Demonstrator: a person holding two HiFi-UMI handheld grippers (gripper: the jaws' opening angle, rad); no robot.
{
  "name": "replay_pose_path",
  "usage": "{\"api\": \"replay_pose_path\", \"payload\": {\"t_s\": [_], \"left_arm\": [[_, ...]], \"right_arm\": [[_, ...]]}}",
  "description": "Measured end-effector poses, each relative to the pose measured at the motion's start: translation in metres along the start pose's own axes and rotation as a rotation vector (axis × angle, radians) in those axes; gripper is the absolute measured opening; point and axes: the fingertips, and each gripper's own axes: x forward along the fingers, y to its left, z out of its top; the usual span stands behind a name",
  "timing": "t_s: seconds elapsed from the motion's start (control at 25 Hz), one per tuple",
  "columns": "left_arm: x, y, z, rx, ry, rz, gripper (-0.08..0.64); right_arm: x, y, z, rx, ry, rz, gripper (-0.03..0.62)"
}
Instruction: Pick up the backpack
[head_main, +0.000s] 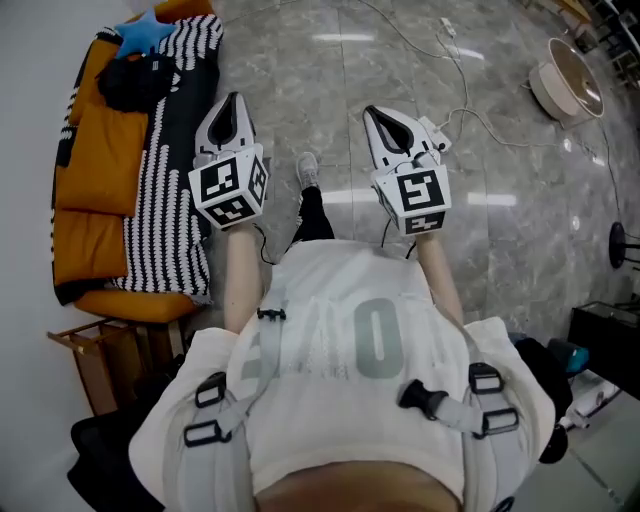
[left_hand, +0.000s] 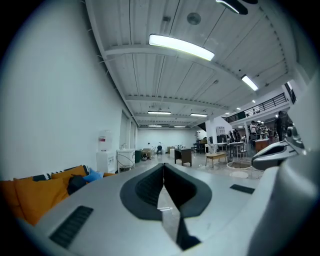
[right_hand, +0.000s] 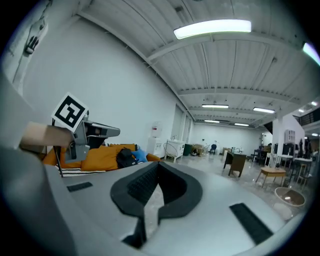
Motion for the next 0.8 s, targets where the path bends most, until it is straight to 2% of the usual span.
{"api": "replay_pose_path", "payload": {"t_s": [0.08, 0.16, 0.32, 0.4, 0.64, 0.8], "left_arm": [[0.033, 0.014, 0.001, -0.002, -0.004, -0.004, 0.02], [0.071, 0.026, 0.002, -0.003, -0.006, -0.01, 0.02], [0.14, 0.049, 0.004, 0.032, 0.001, -0.016, 0.02], [0.175, 0.062, 0.006, 0.053, 0.002, -0.021, 0.02], [0.28, 0.108, 0.024, 0.097, -0.025, -0.032, 0.02], [0.34, 0.135, 0.032, 0.177, -0.016, -0.023, 0.02]], "right_arm": [[0.029, -0.009, 0.003, -0.041, 0.008, -0.016, 0.008], [0.062, -0.023, 0.007, -0.035, 0.003, -0.032, 0.008], [0.119, -0.065, 0.022, 0.053, -0.081, -0.152, 0.008], [0.152, -0.085, 0.025, 0.093, -0.07, -0.189, 0.008], [0.268, -0.121, 0.032, 0.124, -0.039, -0.159, 0.008], [0.334, -0.139, 0.049, 0.124, -0.035, -0.138, 0.008]]}}
